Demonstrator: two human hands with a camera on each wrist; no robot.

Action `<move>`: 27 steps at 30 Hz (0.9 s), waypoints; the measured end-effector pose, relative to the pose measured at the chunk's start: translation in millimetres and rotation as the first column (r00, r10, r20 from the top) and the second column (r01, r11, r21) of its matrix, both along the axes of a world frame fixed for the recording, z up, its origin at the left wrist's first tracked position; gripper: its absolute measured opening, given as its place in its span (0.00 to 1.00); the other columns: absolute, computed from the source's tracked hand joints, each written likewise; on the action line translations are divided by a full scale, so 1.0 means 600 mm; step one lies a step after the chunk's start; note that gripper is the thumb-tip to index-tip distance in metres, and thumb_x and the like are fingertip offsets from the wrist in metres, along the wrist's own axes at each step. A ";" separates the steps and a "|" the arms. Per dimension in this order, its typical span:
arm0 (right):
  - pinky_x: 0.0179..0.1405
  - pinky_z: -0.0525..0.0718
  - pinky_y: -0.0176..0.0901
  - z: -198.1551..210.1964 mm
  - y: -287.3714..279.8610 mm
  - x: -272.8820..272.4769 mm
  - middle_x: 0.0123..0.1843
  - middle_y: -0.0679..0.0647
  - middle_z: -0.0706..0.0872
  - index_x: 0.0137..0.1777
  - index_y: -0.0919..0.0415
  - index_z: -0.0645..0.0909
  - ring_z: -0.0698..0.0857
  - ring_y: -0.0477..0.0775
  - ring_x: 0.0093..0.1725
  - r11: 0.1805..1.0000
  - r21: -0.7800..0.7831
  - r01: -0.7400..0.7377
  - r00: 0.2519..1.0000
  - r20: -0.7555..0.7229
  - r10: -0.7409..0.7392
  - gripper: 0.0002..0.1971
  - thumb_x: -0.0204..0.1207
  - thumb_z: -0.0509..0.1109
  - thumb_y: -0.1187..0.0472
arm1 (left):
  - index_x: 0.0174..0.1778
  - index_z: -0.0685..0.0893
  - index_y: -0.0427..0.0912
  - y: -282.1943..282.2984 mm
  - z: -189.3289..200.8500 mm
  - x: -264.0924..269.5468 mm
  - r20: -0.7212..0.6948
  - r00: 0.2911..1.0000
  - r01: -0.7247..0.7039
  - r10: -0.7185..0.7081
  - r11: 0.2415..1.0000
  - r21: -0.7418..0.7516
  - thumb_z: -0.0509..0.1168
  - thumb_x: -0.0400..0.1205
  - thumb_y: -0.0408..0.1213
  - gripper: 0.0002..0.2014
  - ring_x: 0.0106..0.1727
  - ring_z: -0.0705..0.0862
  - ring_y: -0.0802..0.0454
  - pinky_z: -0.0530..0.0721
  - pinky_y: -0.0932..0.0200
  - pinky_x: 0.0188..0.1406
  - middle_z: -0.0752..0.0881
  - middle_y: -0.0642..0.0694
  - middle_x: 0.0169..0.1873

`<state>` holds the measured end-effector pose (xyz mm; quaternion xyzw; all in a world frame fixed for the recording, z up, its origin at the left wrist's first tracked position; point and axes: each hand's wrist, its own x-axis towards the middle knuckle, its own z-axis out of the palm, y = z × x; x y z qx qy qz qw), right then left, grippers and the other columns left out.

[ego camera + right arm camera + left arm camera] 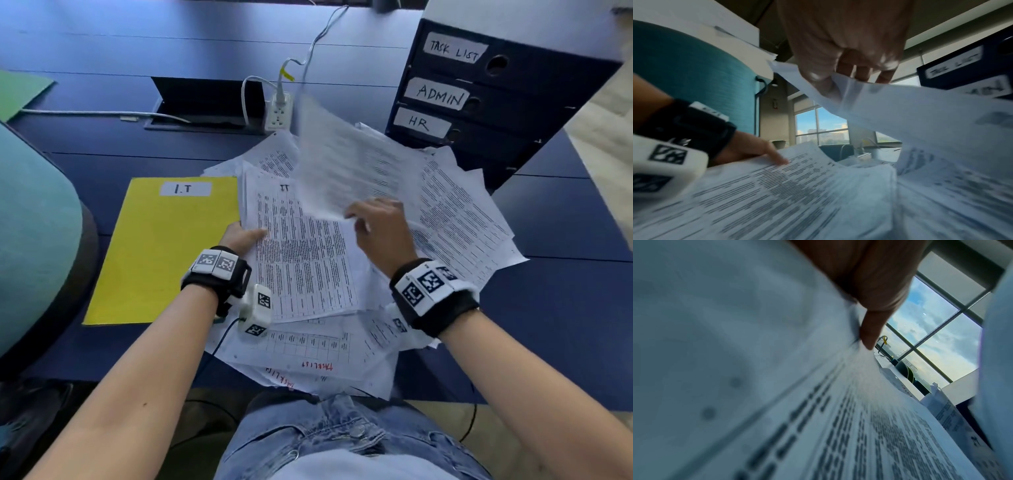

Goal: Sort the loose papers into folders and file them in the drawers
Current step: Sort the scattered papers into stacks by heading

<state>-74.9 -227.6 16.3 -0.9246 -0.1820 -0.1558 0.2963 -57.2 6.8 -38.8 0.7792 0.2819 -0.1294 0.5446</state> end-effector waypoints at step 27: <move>0.71 0.64 0.68 -0.091 -0.067 0.040 0.79 0.71 0.51 0.80 0.64 0.44 0.58 0.72 0.77 0.882 -0.454 0.129 0.670 -0.616 -0.415 0.52 0.66 0.77 0.56 | 0.73 0.72 0.41 0.069 -0.027 0.035 0.024 0.998 0.059 -0.063 0.984 0.169 0.68 0.78 0.29 0.26 0.63 0.82 0.42 0.77 0.45 0.68 0.82 0.41 0.64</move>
